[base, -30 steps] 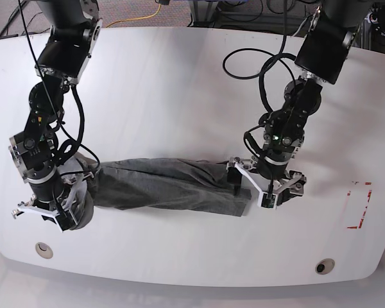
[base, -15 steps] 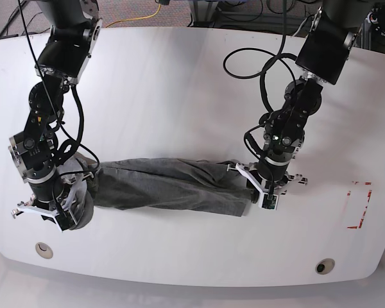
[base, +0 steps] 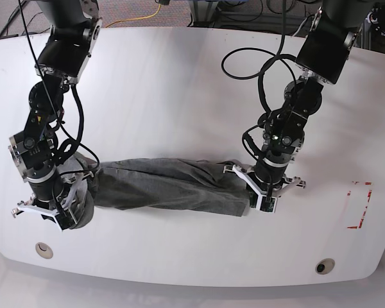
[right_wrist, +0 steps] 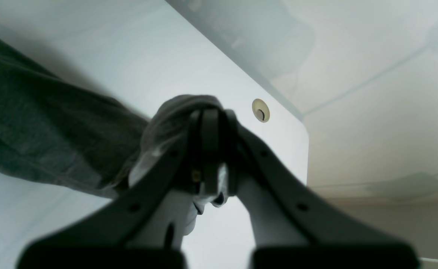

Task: Layout the t-shirt on the table in an organized manner, then fold the t-shirt properly

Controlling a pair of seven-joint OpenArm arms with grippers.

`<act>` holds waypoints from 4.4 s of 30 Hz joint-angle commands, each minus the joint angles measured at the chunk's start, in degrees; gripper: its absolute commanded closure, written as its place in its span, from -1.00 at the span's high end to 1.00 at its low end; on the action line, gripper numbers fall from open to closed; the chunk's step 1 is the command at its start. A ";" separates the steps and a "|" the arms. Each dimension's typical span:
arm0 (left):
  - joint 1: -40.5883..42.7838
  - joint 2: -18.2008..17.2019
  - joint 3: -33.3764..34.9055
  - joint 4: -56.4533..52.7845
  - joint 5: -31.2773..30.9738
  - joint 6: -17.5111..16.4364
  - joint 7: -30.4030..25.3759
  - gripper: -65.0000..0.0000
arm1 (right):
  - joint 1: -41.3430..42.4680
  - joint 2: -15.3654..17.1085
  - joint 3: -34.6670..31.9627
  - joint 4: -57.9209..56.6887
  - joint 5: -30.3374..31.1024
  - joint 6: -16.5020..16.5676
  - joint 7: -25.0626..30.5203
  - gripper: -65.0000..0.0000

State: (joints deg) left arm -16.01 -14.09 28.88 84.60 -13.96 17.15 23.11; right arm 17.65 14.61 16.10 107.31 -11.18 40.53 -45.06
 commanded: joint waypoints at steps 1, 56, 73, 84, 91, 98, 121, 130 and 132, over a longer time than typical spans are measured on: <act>-0.56 -0.20 -0.36 1.07 0.55 0.30 -1.36 -0.94 | 1.38 0.64 0.12 1.05 0.23 -0.53 1.41 -1.00; -1.26 10.26 -19.43 -9.12 -7.89 -6.82 2.07 0.52 | -0.90 0.38 0.03 1.31 0.32 -0.53 1.59 -1.00; -6.89 13.95 -19.26 -24.95 -9.03 -6.91 -1.44 0.53 | -1.08 -1.12 0.03 1.31 0.32 -0.53 1.59 -1.00; -7.77 14.22 -15.65 -26.00 -9.39 -6.99 -3.90 0.53 | -1.08 -1.12 0.03 1.31 0.23 -0.53 1.59 -1.00; -7.42 15.36 -16.00 -24.07 -9.47 -12.18 -5.14 0.53 | -1.08 -1.12 0.03 1.31 0.23 -0.53 1.59 -1.00; -7.24 15.63 -18.29 -21.96 -9.47 -13.94 -5.22 0.53 | -1.25 -1.12 0.03 1.31 0.23 -0.53 1.59 -1.00; -11.73 16.68 -18.47 -34.62 -9.47 -13.76 -7.33 0.53 | -1.87 -1.20 0.03 1.31 0.23 -0.53 1.59 -1.00; -11.81 16.77 -18.47 -34.80 -9.39 -13.67 -8.48 0.53 | -1.87 -1.20 0.03 1.31 0.23 -0.53 1.59 -1.00; -11.81 16.77 -18.47 -34.80 -9.39 -13.67 -8.56 0.53 | -1.87 -1.20 0.03 1.31 0.23 -0.53 1.59 -1.00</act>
State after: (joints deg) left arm -25.96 2.46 10.48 48.86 -23.20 3.81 16.12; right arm 14.41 12.86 15.92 107.53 -11.16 40.53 -44.80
